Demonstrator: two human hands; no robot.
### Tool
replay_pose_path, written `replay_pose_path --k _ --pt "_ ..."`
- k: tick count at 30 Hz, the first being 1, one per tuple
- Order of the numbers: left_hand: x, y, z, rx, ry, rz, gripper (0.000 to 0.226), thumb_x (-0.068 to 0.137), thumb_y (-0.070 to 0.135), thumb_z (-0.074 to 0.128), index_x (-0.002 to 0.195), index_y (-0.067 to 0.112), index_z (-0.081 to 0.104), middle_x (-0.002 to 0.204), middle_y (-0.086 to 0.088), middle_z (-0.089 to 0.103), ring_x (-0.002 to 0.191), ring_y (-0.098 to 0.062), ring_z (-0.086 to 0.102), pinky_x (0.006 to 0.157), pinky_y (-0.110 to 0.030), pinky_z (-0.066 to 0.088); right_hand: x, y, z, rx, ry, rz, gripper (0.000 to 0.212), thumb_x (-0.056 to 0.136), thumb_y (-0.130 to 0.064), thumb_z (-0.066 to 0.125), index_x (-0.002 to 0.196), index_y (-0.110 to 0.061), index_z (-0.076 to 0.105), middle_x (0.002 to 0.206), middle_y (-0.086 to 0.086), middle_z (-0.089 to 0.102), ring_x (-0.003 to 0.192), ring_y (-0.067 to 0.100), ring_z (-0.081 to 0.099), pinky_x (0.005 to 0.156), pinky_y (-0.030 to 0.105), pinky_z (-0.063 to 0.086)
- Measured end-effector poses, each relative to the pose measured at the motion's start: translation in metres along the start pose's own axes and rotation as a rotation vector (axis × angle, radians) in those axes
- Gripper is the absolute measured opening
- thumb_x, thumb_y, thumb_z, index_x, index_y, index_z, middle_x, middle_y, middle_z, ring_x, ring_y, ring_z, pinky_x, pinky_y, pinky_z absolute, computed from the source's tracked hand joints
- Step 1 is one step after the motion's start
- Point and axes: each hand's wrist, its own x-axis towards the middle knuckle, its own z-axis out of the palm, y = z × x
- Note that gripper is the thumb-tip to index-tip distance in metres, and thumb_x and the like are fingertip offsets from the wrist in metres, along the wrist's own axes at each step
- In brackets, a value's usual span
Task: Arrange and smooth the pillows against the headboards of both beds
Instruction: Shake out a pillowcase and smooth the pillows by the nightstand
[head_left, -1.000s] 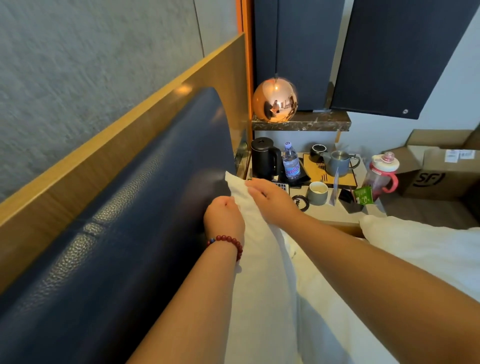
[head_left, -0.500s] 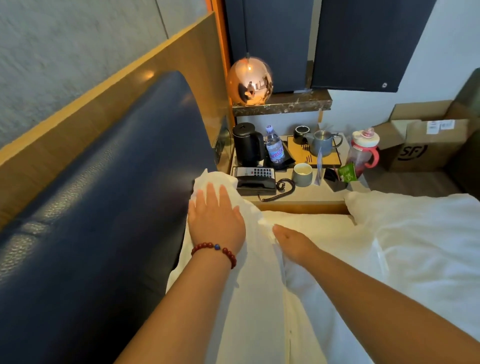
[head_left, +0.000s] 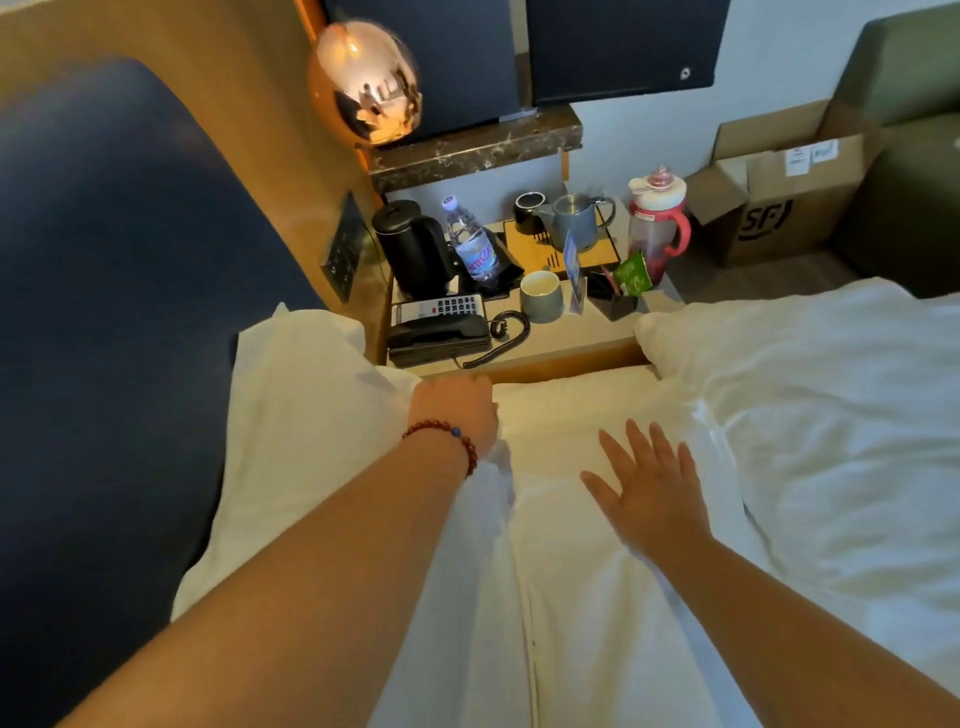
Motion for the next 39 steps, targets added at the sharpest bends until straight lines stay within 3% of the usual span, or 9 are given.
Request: replay_pose_path --k 5,10,13,18,22,28,32,35,39 --pt "0.055 -0.021 0.024 -0.352 -0.217 0.012 0.059 0.09 0.053 0.057 0.142 0.028 0.046 0.138 0.002 0.052 0.123 -0.021 0.05 0.104 -0.038 0.043 -0.005 0.014 0.031 0.065 0.12 0.047 0.074 0.093 -0.07 0.001 0.153 -0.034 0.025 0.162 0.002 0.02 0.151 0.025 0.011 0.122 0.047 0.007" --pt "0.071 -0.043 0.047 -0.146 -0.482 0.057 0.048 0.084 0.06 0.062 0.117 0.027 0.065 0.12 0.003 0.061 0.113 -0.022 0.054 0.101 -0.041 0.042 -0.003 0.02 0.048 0.092 0.191 0.041 0.07 0.096 -0.066 0.005 0.153 -0.032 0.023 0.162 0.002 0.019 0.151 0.024 0.01 0.122 0.047 0.009" --pt "0.073 -0.05 0.05 -0.188 -0.417 0.054 0.031 0.09 0.047 0.062 0.103 0.02 0.071 0.108 -0.004 0.067 0.098 -0.02 0.058 0.085 -0.029 0.043 -0.003 0.021 0.053 0.104 0.203 0.046 0.067 0.097 -0.064 0.008 0.154 -0.03 0.023 0.163 0.002 0.018 0.151 0.024 0.01 0.122 0.046 0.008" --pt "0.076 -0.048 0.05 -0.33 -0.283 -0.029 0.022 0.095 0.027 0.059 0.111 0.015 0.068 0.117 -0.007 0.068 0.097 -0.021 0.063 0.088 -0.032 0.049 -0.004 0.024 0.054 0.112 0.192 0.048 0.067 0.097 -0.062 0.01 0.154 -0.029 0.024 0.162 0.004 0.018 0.151 0.025 0.011 0.122 0.047 0.009" --pt "0.073 -0.049 0.043 -0.226 -0.541 -0.006 0.063 0.085 0.06 0.061 0.135 0.022 0.054 0.133 0.001 0.055 0.124 -0.025 0.051 0.107 -0.041 0.041 -0.003 0.024 0.055 0.109 0.168 0.051 0.067 0.096 -0.064 0.006 0.155 -0.031 0.016 0.164 0.002 0.013 0.151 0.023 0.005 0.122 0.046 0.006" --pt "0.075 -0.063 0.036 -0.44 -0.341 -0.116 0.024 0.087 0.044 0.067 0.093 0.022 0.074 0.089 0.002 0.067 0.091 -0.018 0.06 0.074 -0.025 0.045 -0.002 0.028 0.057 0.132 0.169 0.05 0.066 0.097 -0.064 0.007 0.155 -0.032 0.016 0.164 0.001 0.013 0.151 0.022 0.005 0.122 0.044 0.004" --pt "0.081 -0.07 0.035 -0.606 -0.165 -0.349 0.041 0.091 0.039 0.064 0.114 0.005 0.066 0.113 -0.017 0.066 0.109 -0.034 0.059 0.094 -0.036 0.047 -0.003 0.031 0.059 0.125 0.168 0.053 0.066 0.097 -0.063 0.006 0.155 -0.032 0.014 0.164 0.001 0.012 0.151 0.022 0.004 0.122 0.043 0.003" --pt "0.082 -0.073 0.041 -0.591 -0.043 -0.368 0.037 0.092 0.03 0.065 0.109 -0.003 0.068 0.113 -0.024 0.068 0.108 -0.039 0.062 0.084 -0.038 0.046 -0.003 0.031 0.06 0.131 0.166 0.054 0.066 0.097 -0.063 0.007 0.155 -0.032 0.015 0.164 0.001 0.013 0.151 0.022 0.005 0.122 0.043 0.004" --pt "0.083 -0.067 0.046 -0.345 -0.06 -0.326 0.032 0.098 0.026 0.052 0.111 0.001 0.068 0.112 -0.021 0.068 0.107 -0.037 0.061 0.089 -0.041 0.046 -0.002 0.031 0.06 0.122 0.155 0.061 0.066 0.097 -0.064 0.004 0.155 -0.033 0.012 0.164 0.0 0.01 0.151 0.022 0.003 0.122 0.042 0.002"
